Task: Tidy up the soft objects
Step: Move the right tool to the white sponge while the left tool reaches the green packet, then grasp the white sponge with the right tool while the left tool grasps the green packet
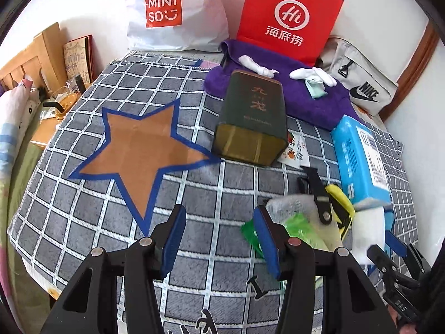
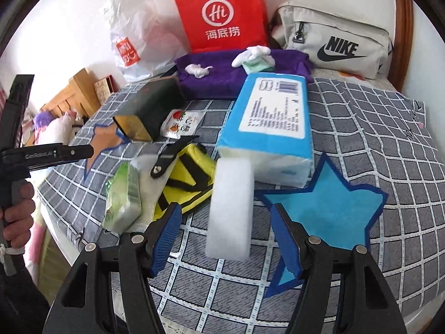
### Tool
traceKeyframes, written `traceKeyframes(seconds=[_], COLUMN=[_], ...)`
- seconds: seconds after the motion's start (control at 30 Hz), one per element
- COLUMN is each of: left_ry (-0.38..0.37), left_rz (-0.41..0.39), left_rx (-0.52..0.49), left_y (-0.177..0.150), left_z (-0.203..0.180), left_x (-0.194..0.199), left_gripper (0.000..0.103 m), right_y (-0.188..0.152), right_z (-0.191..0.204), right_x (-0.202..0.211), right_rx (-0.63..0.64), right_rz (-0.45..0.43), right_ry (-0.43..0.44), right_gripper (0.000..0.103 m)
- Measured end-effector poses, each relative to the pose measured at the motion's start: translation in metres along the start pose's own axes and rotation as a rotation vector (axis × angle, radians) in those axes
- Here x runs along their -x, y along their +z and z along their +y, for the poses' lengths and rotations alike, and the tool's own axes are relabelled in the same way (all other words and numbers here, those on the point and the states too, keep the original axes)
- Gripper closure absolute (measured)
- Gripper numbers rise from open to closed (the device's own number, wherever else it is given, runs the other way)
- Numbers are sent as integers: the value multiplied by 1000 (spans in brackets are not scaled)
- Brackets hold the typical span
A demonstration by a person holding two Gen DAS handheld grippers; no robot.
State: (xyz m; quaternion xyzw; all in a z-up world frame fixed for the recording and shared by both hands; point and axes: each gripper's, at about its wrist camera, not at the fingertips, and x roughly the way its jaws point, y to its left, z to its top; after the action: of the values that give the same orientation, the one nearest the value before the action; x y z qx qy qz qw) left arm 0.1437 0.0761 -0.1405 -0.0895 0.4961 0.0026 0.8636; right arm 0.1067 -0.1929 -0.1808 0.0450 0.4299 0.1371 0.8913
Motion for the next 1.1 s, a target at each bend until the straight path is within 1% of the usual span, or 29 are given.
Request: traceKeyframes(seconds=[0.1, 0.23, 0.27, 0.33, 0.37, 0.43, 0.5, 0.53, 0.6, 0.63, 0.73, 0.9, 1.1], left_ry=[-16, -46, -63, -92, -110, -122, -137, -150, -160, -164, -181, -179, -214], left_rz=[-6, -5, -10, -7, -7, -5, 6, 12, 26, 33, 56, 90, 128], left_rx=[-11, -16, -14, -32, -46, -54, -61, -66, -72, -72, -63, -63, -15], left_y=[-7, -11, -12, -13, -15, -17, -20, -21, -24, -25, -29, -34, -30], left_z=[-2, -7, -9, -14, -17, -22, -27, -31, -36, -38, -43, -51, -54], left_x=[1, 0, 0, 0, 0, -1, -2, -3, -5, -7, -14, -24, -36], left_gripper=[55, 55, 54, 46, 46, 43, 40, 39, 38, 38, 37, 37, 37], right_y=[-5, -9, -9, -9, -9, -10, -11, -12, -13, -14, -17, -22, -29], right_z=[4, 1, 0, -2, -2, -3, -3, -2, -1, -1, 1, 1, -3], right_x=[-5, -12, -13, -17, -18, -20, -21, -21, -22, -21, -18, -9, 1], right_rx=[13, -1, -2, -5, -7, -10, -11, -10, -8, -8, 7, 21, 13], right_rz=[-3, -3, -6, -6, -6, -6, -8, -9, -14, -16, -33, -54, -64], right_ry=[-39, -50, -57, -84, -91, -88, -84, -82, -74, -67, -82, -83, -76], right_gripper=[37, 37, 37, 38, 40, 45, 55, 59, 72, 72, 73, 73, 73])
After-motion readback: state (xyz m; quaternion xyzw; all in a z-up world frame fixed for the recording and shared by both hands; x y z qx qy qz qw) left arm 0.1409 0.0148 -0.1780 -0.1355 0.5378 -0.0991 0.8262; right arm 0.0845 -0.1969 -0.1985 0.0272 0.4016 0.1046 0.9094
